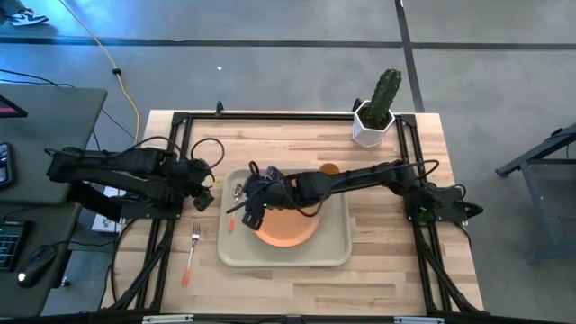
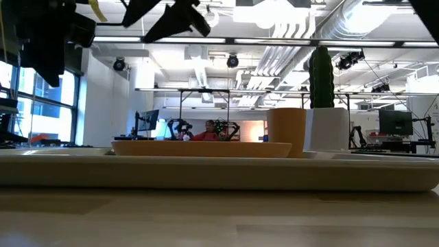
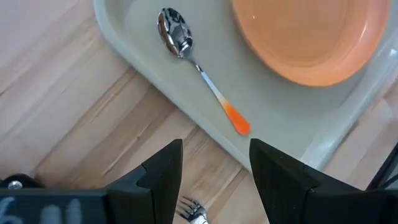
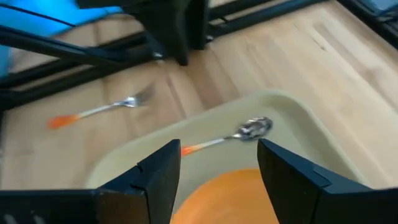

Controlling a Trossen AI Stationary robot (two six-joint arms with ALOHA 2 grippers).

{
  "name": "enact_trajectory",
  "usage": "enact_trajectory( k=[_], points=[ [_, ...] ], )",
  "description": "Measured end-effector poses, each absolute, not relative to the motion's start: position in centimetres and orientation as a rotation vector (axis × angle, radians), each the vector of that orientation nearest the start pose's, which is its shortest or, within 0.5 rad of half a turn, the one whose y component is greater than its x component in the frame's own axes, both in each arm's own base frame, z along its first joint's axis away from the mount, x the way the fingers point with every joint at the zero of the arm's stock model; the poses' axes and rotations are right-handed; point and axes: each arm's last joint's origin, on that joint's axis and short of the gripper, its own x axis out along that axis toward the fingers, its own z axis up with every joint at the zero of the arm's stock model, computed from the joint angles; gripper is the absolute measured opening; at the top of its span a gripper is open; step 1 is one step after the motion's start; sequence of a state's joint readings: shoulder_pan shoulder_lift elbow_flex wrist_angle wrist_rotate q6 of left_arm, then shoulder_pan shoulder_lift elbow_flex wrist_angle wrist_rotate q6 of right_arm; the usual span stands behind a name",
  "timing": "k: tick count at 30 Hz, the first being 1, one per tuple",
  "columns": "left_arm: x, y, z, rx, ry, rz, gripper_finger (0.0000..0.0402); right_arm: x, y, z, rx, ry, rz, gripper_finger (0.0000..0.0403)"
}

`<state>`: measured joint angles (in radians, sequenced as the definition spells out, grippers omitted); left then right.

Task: Pick and place plate/cup/fork/spoon on tray
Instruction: Put the orange fork between the orange spoon and the orange plate on the gray tray

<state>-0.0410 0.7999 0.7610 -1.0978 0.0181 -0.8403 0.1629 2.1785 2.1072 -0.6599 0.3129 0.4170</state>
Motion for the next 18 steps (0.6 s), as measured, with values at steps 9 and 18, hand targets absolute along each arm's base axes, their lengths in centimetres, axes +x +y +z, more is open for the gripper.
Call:
enact_trajectory(
  k=[9, 18],
  points=[
    [12.4, -0.4, 25.5, -0.755, 1.069, 0.498, 0.0174, 43.1, 5.1, 28.8, 0.397, 0.406, -0.212, 0.0203],
    [14.7, -1.1, 23.5, -0.717, 1.305, 0.402, 0.0174, 36.0, 5.7, 26.0, 0.580, 0.283, -0.185, 0.0203]
  ],
)
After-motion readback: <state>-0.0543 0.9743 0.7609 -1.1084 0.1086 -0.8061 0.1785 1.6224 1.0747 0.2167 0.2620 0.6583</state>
